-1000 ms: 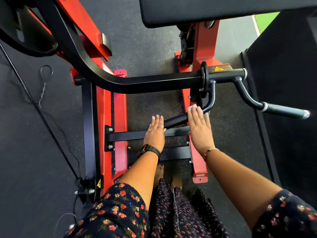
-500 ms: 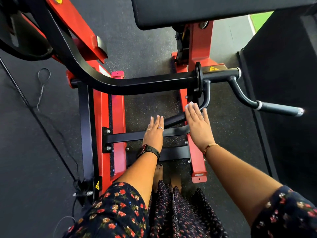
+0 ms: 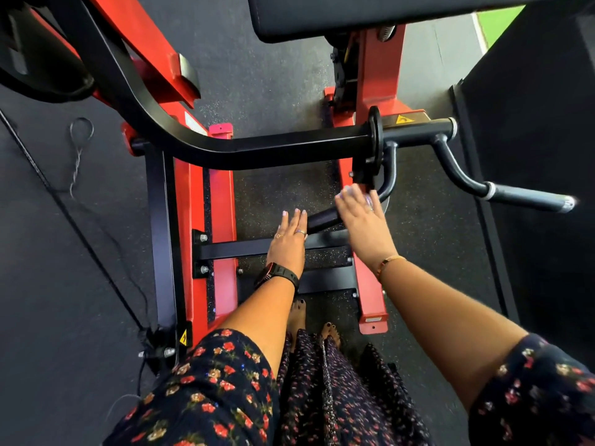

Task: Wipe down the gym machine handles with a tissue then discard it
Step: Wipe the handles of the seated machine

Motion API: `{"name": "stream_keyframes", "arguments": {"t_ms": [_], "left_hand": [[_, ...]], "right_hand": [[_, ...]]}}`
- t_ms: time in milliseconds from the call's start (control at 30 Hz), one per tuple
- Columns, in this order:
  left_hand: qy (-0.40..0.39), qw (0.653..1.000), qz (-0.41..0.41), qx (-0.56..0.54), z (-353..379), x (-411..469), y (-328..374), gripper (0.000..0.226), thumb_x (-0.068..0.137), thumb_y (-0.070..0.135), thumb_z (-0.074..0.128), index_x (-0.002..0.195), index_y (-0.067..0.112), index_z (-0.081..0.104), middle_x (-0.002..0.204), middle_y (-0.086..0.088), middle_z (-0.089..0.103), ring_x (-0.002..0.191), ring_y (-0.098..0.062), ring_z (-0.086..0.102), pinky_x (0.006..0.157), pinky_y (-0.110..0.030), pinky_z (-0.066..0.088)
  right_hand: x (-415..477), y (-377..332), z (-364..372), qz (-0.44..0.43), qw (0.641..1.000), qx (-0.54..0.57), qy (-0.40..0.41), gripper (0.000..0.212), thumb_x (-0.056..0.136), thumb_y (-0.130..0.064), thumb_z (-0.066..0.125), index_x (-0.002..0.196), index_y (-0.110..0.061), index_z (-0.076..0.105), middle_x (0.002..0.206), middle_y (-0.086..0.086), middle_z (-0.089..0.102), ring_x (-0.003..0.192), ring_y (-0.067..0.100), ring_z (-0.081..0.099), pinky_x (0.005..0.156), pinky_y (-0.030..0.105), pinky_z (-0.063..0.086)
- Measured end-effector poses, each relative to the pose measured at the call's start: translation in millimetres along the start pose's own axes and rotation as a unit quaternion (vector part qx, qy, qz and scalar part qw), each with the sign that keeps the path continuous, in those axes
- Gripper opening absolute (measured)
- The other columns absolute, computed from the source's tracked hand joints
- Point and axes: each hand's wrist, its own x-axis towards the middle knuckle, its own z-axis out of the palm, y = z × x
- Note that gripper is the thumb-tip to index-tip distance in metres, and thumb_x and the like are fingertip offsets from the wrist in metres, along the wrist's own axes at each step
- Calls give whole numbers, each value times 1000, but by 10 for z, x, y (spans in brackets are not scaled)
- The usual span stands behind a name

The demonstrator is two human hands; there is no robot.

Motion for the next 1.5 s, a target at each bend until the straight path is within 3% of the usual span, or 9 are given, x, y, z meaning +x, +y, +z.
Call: {"name": "stream_keyframes", "arguments": {"t_ms": [200,400,633,700,833,933,1167,1300,1500], "left_hand": [[0,998,-4,-70,-41,3,-7,53,103,6,35,153,16,23,159,0,24,150,-19,6,120,-35,16],[3,995,11,-97,-48,17,-43,51,103,9,38,152,17,26,157,-1,29,149,-19,13,119,-31,14],[50,956,-36,-288,-54,77,-79,51,89,-3,59,138,6,50,136,-11,55,127,-24,50,106,-25,33],[32,879,-151,-450,-88,95,-52,58,88,-3,61,142,10,45,132,-7,58,115,-15,55,98,-22,41],[36,538,-329,-776,-232,104,27,41,100,12,43,140,7,44,126,-17,59,110,-23,56,99,-31,42],[33,453,-342,-822,-271,73,-42,43,101,30,36,135,6,47,108,-14,63,95,-22,56,102,-35,38],[2,454,-352,-818,-347,81,-133,61,99,52,30,139,9,47,132,-12,53,115,-22,55,77,-27,48],[1,446,-355,-822,-363,73,-129,63,98,53,30,138,8,47,113,-10,62,85,-15,59,68,-25,47],[-8,456,-350,-818,-357,76,-139,62,98,54,29,136,9,48,108,-14,64,91,-21,61,73,-29,47]], "right_hand": [[-231,-28,141,-116,993,-31,-22,73,75,4,20,146,-7,35,152,10,35,142,24,29,118,43,7],[-25,12,-66,49,999,-13,-18,61,80,5,49,140,-3,43,144,15,45,140,30,32,116,48,6],[-11,-529,55,-54,986,156,-11,58,80,9,51,137,-2,48,138,16,52,134,32,42,113,45,23],[-90,-522,48,-35,980,197,6,63,78,13,51,140,-2,44,142,16,47,136,31,39,115,41,21],[-18,-548,30,-75,980,184,-6,60,71,13,62,130,5,52,130,22,55,121,38,53,110,42,26],[83,-614,126,-130,983,127,-12,52,65,5,72,116,3,63,117,18,63,110,35,62,101,49,41],[262,-793,163,-149,982,-26,-108,59,95,-18,45,149,-5,25,155,12,27,146,27,18,119,39,2],[47,-627,238,-248,957,-135,-58,53,88,-18,52,140,-8,45,150,12,38,141,27,31,115,42,17],[-120,-502,297,-296,932,-198,-65,57,86,-20,55,140,-7,45,151,11,36,142,25,29,115,47,16]]}}
